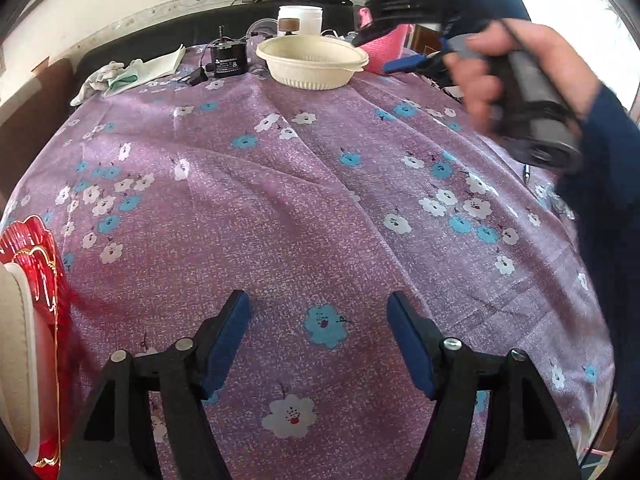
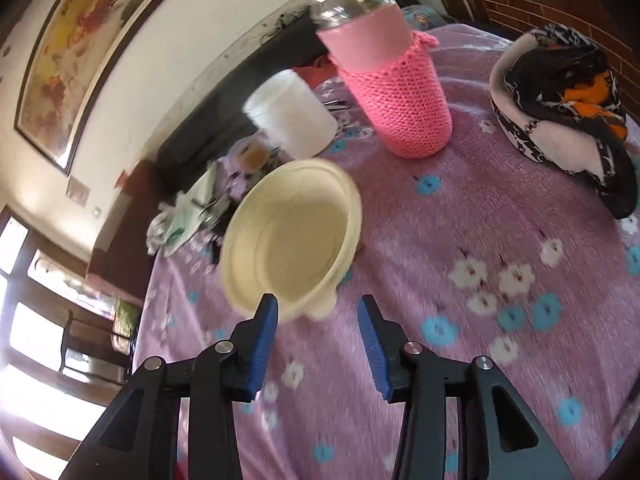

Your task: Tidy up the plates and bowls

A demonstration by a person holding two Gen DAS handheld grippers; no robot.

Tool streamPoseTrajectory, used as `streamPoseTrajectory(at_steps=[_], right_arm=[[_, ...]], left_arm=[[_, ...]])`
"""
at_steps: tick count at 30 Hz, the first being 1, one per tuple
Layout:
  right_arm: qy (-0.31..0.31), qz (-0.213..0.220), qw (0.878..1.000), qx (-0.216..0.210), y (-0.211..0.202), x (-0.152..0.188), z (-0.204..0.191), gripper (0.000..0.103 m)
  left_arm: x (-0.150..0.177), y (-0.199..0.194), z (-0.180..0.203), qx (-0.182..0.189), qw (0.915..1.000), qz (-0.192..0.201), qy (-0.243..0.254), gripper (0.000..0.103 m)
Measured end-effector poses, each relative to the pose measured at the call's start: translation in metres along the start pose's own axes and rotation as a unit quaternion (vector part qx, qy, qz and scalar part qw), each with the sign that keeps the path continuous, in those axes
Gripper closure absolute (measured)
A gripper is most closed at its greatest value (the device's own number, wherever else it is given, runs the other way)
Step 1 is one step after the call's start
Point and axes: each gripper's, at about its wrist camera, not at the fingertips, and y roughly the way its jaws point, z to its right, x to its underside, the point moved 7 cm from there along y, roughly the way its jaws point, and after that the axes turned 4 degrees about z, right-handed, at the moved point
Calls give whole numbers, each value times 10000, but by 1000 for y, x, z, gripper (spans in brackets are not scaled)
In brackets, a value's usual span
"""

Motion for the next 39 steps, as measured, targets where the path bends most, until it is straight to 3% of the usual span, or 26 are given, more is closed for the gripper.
streamPoseTrajectory(at_steps=[7,9,14,19,24,31,35,39], right_arm=[[235,-101,9996,-140,31,-6,6,58],[213,-112,9997,-26,33,-5,7,81],[-11,-235,9997,106,20,2,11,91],[-517,-400,9979,26,-28,26,13,92],[-1196,-596,9908,-227,-101,69,10,94],[-1582,-1045,9775,-922,-193,136,16,94],[-1639,-717,9831,-391,-205,140,39,93],[-1087,-354,9928,-368,-213,130,65,93]], left_arm=[[-2,-1,1,147,9999,12,-54,29],[-2,-1,1,165,9998,16,-69,29],[-3,-1,1,185,9998,21,-91,29],[-4,-2,-1,204,9997,46,-143,29],[-3,-15,-3,89,9996,226,-136,29],[0,-46,5,202,9991,377,-14,29],[-6,-49,8,163,9992,376,-24,29],[-14,-55,18,292,9991,317,56,29]])
